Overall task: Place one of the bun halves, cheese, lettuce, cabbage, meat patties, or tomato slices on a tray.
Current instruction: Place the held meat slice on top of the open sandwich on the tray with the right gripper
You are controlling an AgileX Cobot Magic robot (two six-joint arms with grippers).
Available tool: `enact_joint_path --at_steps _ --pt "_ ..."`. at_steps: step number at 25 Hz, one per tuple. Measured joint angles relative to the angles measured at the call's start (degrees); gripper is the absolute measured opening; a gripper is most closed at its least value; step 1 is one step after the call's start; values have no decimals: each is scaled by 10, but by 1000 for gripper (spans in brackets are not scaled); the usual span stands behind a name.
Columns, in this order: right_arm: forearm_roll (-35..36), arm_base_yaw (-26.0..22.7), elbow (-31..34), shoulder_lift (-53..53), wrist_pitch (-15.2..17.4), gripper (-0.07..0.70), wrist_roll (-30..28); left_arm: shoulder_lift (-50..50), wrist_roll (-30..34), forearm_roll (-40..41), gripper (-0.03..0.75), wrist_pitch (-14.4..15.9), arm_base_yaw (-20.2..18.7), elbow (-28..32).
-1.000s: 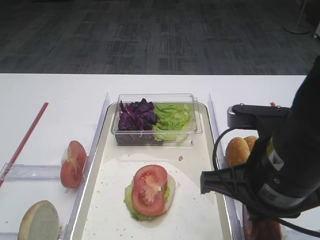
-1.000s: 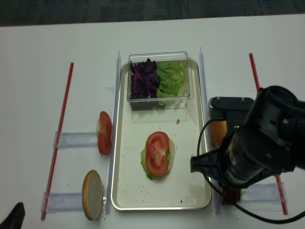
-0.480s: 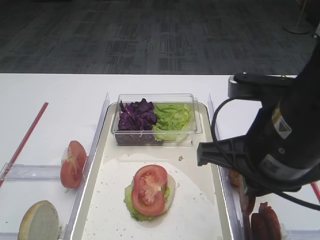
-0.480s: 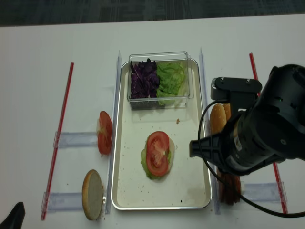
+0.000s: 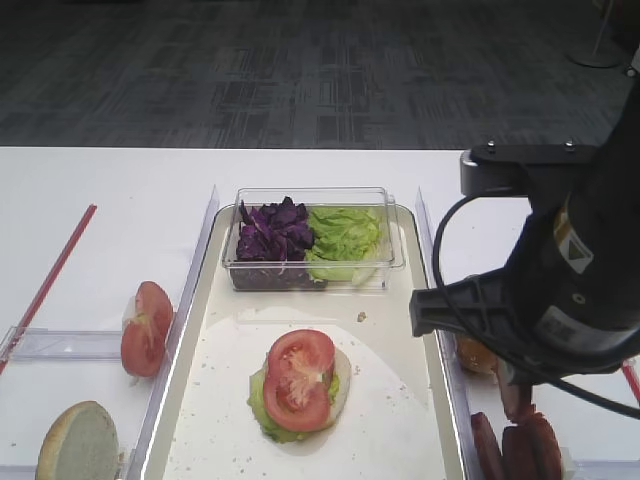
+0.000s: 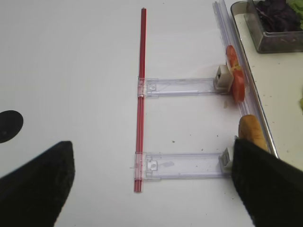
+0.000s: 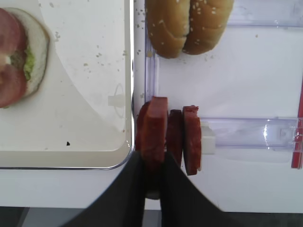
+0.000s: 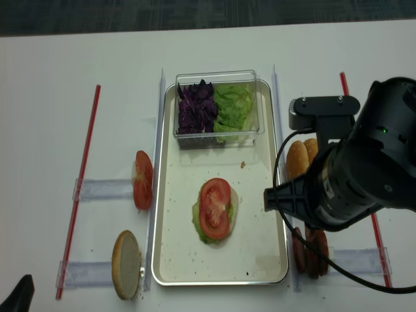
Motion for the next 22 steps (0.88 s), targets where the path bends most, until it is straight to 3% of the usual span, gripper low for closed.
enact_joint_path --at_steps 13,18,22 --pt "54 -120 -1 19 -31 108 -131 0 0 0 618 0 0 0" --pt "68 -131 -2 61 -56 108 -160 0 0 0 618 0 0 0" --pt "68 -131 -31 68 -56 108 -173 0 0 0 618 0 0 0"
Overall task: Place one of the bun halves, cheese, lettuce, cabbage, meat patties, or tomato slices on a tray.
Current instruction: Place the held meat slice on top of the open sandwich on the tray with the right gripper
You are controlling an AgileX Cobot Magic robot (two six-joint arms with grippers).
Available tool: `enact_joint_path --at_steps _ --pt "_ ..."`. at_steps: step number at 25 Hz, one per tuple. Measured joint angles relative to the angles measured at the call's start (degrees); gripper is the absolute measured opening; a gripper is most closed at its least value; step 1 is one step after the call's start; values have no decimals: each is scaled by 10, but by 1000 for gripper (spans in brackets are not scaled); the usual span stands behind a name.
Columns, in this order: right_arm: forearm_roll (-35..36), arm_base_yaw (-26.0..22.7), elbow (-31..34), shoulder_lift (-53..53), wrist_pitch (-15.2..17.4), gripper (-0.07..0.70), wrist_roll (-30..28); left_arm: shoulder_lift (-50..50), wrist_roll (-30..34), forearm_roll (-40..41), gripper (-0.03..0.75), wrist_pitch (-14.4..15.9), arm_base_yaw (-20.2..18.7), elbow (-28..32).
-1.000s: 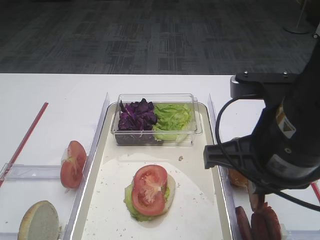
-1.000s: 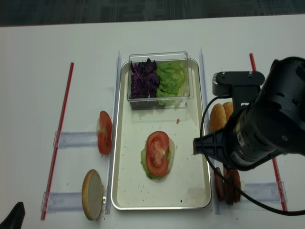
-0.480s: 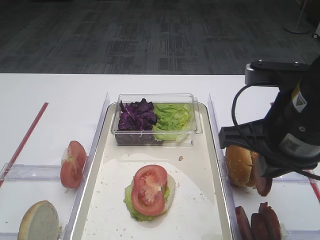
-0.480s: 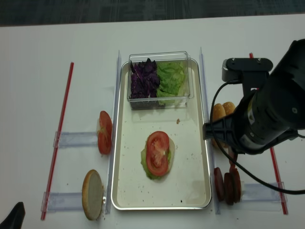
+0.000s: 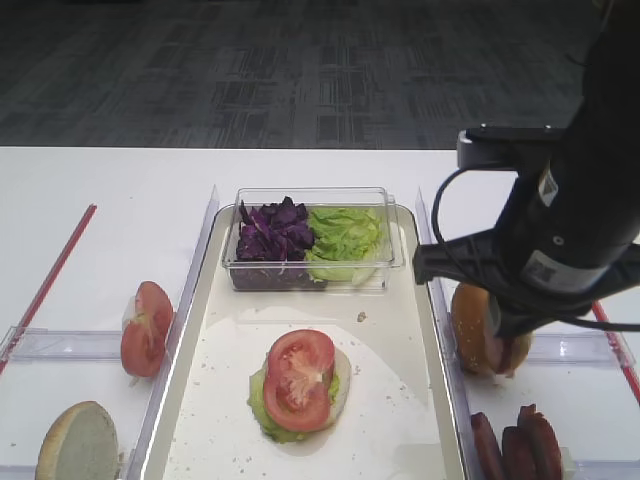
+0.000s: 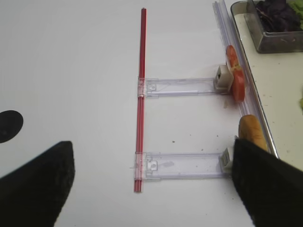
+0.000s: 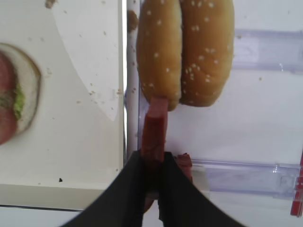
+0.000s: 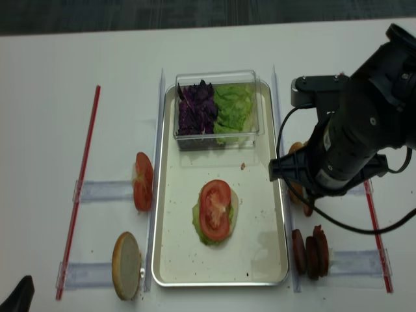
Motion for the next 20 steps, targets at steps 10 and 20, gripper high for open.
enact_joint_path --at_steps 10,20 --pt "-7 0 -38 1 9 108 -7 0 0 0 618 0 0 0" --pt "198 0 -38 7 -88 108 -156 0 0 0 618 0 0 0"
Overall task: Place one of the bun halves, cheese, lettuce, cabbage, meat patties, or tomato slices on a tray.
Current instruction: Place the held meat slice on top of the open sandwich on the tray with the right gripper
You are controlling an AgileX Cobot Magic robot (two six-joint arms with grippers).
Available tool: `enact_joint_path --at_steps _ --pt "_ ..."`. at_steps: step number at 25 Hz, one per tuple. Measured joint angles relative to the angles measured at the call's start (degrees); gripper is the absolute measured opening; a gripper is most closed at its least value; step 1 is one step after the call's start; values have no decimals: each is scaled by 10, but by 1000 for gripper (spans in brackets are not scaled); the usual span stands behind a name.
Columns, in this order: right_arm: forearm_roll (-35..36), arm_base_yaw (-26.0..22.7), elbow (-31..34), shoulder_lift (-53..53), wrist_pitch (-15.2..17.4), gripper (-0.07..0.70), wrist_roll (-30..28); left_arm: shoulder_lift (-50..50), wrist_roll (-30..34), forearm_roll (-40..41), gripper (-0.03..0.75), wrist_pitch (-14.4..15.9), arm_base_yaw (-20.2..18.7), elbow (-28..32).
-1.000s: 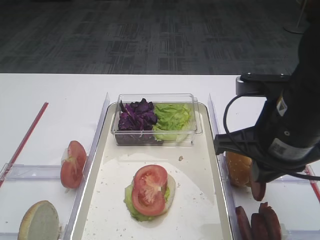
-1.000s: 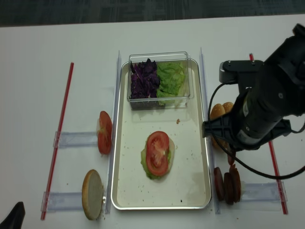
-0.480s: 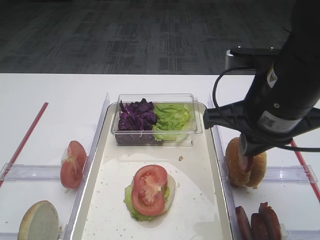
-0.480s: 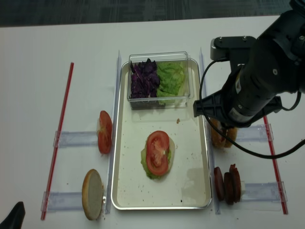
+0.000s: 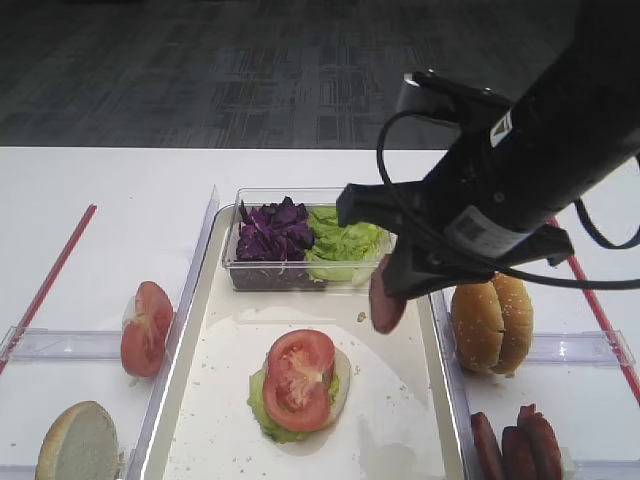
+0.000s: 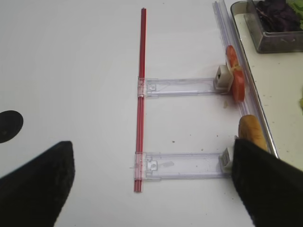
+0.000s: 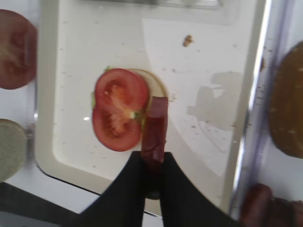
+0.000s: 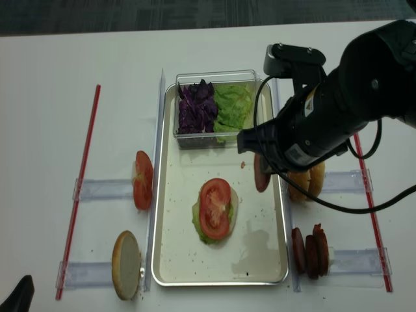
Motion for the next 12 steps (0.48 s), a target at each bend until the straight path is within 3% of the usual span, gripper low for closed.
enact_joint_path --at_steps 8,12 --pt "213 0 0 57 -36 108 -164 0 0 0 618 0 0 0" --pt "245 0 0 76 -49 108 -191 0 0 0 618 0 0 0"
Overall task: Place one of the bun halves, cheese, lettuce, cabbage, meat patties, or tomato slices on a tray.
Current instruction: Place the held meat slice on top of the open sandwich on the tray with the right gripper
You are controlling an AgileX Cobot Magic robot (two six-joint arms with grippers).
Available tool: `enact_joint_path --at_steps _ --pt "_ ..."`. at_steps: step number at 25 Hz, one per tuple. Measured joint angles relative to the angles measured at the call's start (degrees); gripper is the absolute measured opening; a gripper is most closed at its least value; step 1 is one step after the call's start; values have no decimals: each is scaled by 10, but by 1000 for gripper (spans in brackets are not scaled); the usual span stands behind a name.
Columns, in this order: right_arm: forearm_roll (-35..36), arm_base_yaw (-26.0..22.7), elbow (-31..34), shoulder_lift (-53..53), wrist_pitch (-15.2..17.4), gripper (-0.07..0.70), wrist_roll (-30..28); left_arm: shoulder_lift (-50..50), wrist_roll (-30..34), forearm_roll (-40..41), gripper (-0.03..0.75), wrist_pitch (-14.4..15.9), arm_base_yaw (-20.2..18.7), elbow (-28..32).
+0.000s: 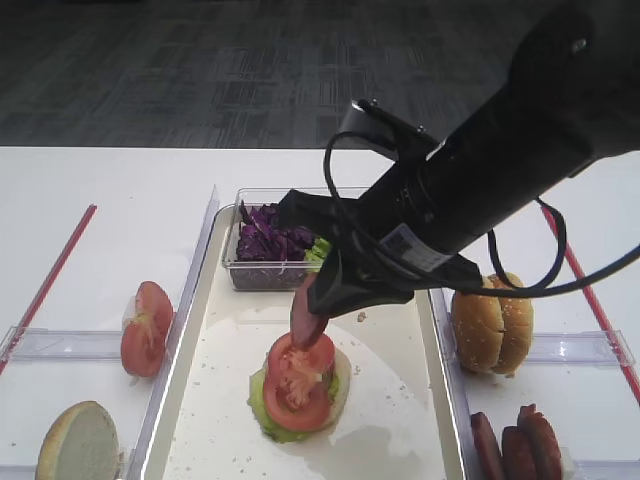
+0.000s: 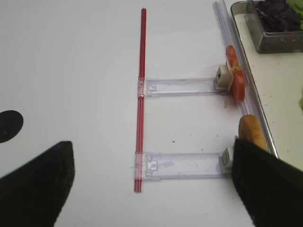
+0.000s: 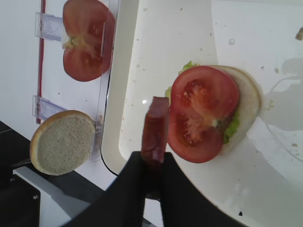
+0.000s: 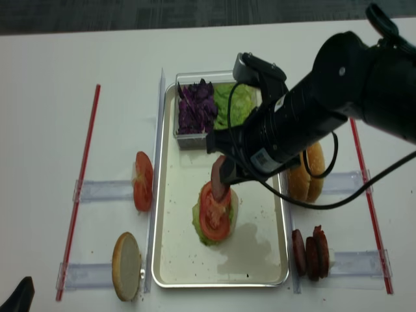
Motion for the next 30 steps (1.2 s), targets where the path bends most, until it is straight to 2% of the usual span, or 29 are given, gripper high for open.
enact_joint_path --at_steps 7,17,30 --pt "72 0 0 8 -3 108 -64 0 0 0 618 0 0 0" --pt "114 0 0 8 -7 108 -106 0 0 0 618 0 0 0" --pt "129 0 0 39 -6 108 -121 0 0 0 618 0 0 0"
